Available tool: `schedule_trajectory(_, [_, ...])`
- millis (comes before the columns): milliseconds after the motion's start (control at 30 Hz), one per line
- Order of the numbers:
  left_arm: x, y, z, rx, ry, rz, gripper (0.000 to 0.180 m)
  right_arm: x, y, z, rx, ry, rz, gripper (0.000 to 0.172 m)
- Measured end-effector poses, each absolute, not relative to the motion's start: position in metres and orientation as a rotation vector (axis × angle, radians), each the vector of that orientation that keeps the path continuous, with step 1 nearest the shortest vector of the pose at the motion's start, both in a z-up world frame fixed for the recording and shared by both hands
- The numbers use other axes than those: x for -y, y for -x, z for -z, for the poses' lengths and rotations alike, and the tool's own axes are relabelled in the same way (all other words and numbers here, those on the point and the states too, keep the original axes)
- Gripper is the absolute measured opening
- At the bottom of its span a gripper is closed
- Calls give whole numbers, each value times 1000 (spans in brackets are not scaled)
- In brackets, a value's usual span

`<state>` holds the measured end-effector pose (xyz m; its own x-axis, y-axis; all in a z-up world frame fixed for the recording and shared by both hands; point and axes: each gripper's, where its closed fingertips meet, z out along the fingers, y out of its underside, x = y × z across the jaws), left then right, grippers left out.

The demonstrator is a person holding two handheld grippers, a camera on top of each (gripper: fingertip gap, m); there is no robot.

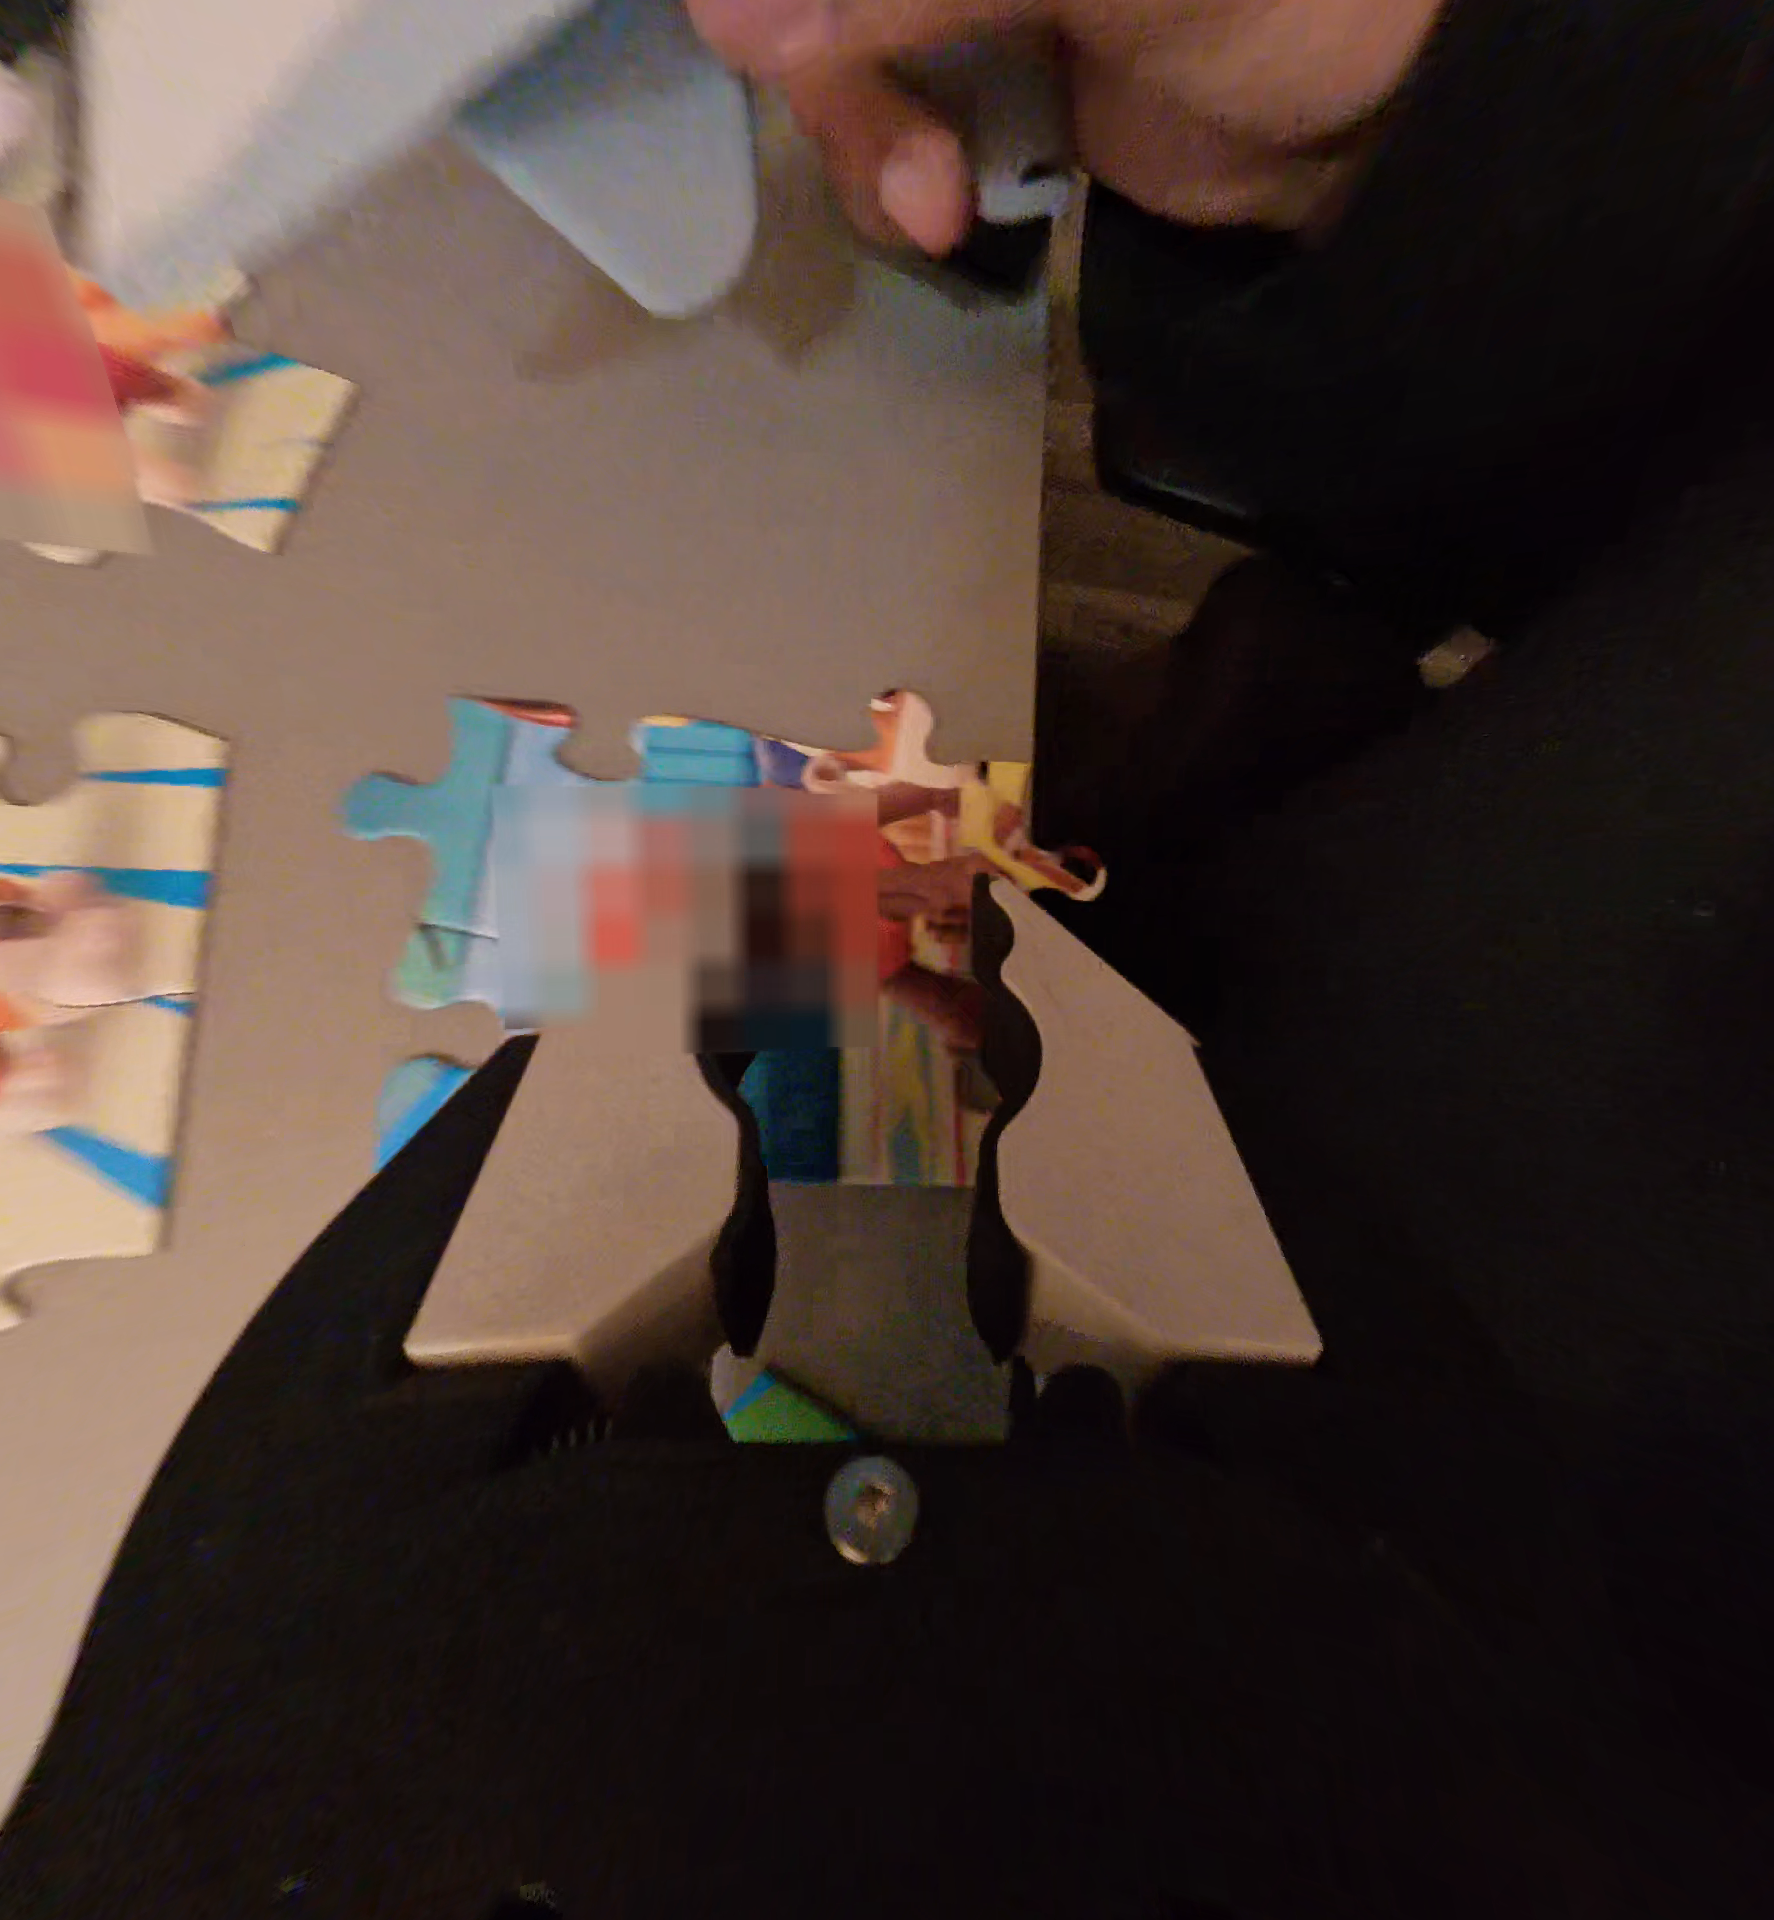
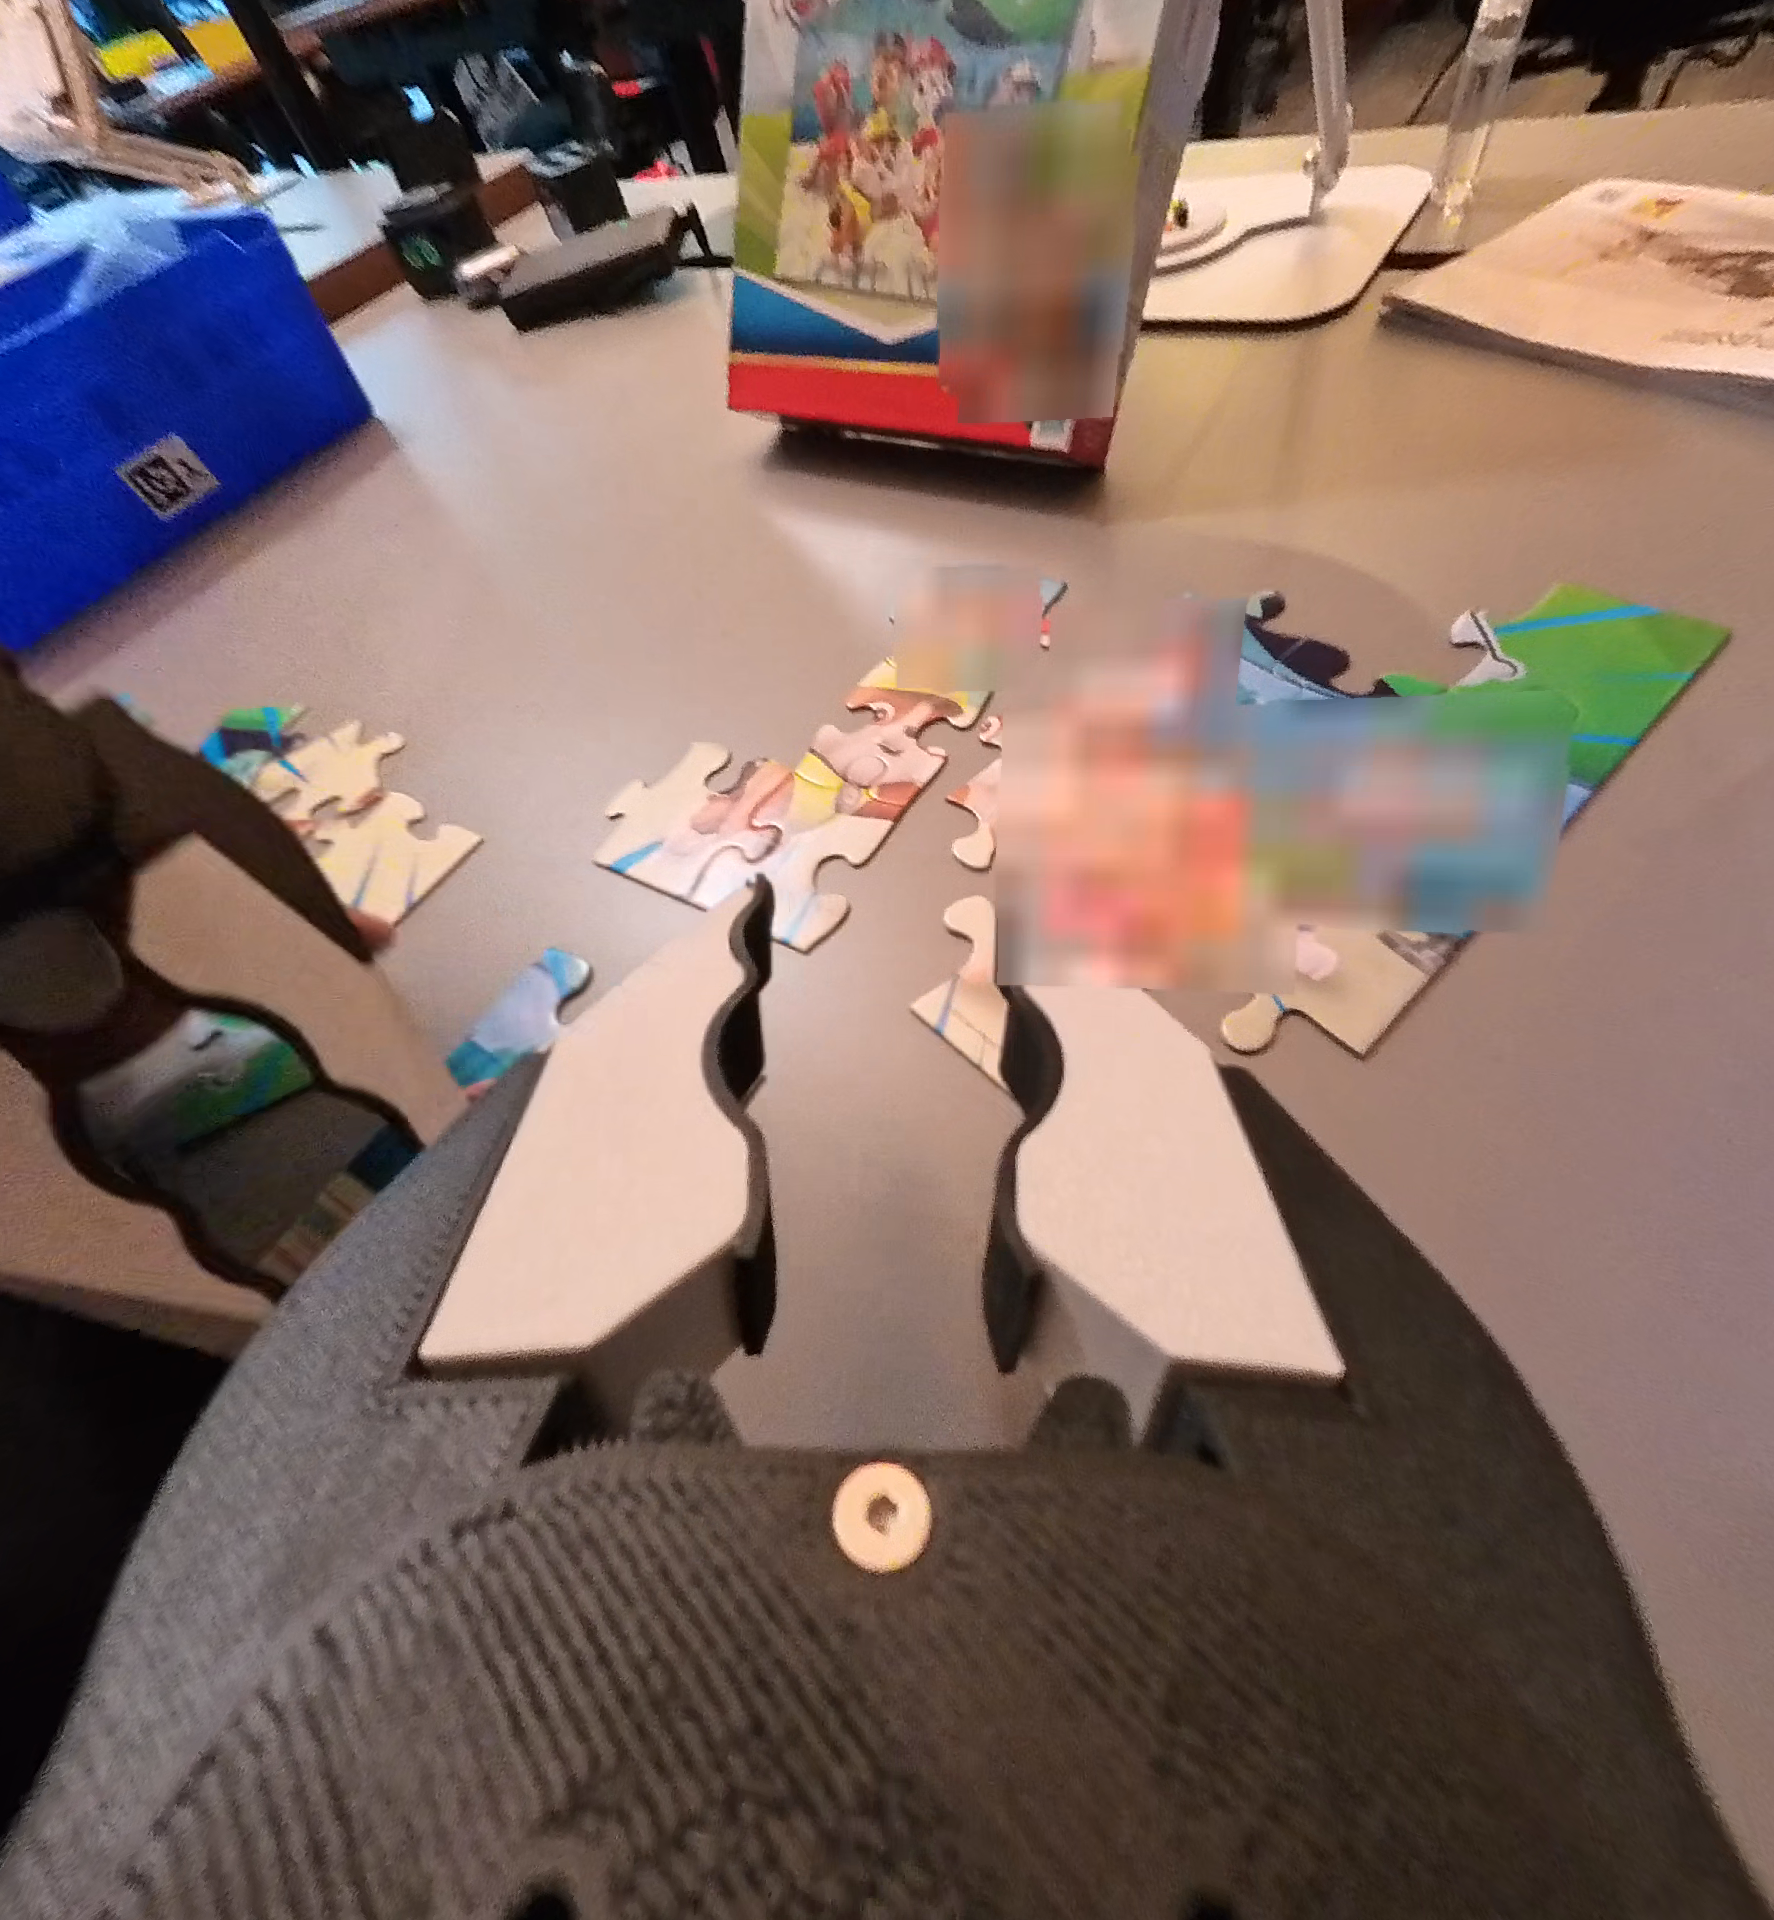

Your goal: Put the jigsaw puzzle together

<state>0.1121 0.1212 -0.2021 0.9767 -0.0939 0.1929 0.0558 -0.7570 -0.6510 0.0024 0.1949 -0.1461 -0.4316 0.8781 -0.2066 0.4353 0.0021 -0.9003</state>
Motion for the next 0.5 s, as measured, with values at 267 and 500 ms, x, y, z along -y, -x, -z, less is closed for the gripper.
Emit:
schedule_trajectory(267, [-107,-107,211,90,2454,36,28,-184,-30,125,1840,1261,-1421,41])
schedule_trajectory(500, [-63,-91,211,223,2424,-34,28,-166,-36,105,1816,1183,-1448,41])
